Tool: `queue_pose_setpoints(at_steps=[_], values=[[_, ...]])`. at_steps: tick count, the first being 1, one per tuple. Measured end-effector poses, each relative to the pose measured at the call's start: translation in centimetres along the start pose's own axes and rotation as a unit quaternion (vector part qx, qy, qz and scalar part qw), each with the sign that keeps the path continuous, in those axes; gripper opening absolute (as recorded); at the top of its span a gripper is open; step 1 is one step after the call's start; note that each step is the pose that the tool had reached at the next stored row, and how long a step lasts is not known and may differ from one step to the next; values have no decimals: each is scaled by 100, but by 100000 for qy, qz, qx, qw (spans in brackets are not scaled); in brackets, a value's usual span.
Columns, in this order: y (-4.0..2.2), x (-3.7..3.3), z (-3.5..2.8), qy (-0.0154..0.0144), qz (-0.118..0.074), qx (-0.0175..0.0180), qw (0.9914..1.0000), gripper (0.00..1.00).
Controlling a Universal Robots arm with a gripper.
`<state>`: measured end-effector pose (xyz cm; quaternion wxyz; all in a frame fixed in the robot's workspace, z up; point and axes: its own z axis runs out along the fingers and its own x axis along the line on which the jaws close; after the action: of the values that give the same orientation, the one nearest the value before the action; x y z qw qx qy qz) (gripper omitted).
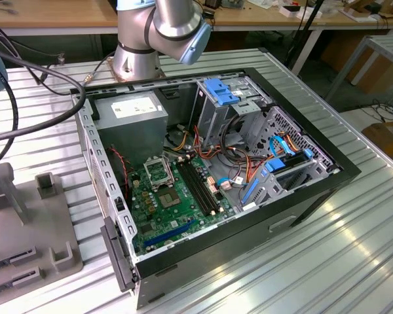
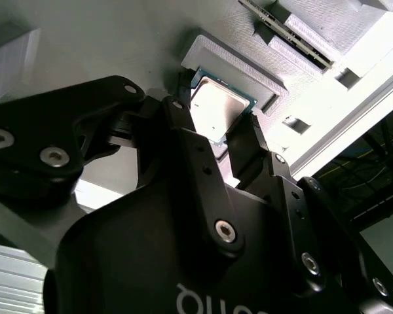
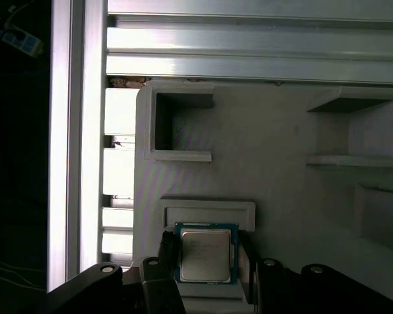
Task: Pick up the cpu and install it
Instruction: 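Pick up the cpu and move it towards the insertion slot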
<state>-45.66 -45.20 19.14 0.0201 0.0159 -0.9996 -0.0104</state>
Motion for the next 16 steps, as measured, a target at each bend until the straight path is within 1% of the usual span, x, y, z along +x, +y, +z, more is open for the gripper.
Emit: queue_pose_setpoints(at_steps=[4,6,9,12,16], values=[[0,0,-8,6,2,3,100000,47],[0,1,-27,22,3,7,100000,47],[1,1,-36,3,2,-8,100000,47],[1,3,-67,49,3,3,100000,47],[2,4,-90,74,3,-1,100000,47]])
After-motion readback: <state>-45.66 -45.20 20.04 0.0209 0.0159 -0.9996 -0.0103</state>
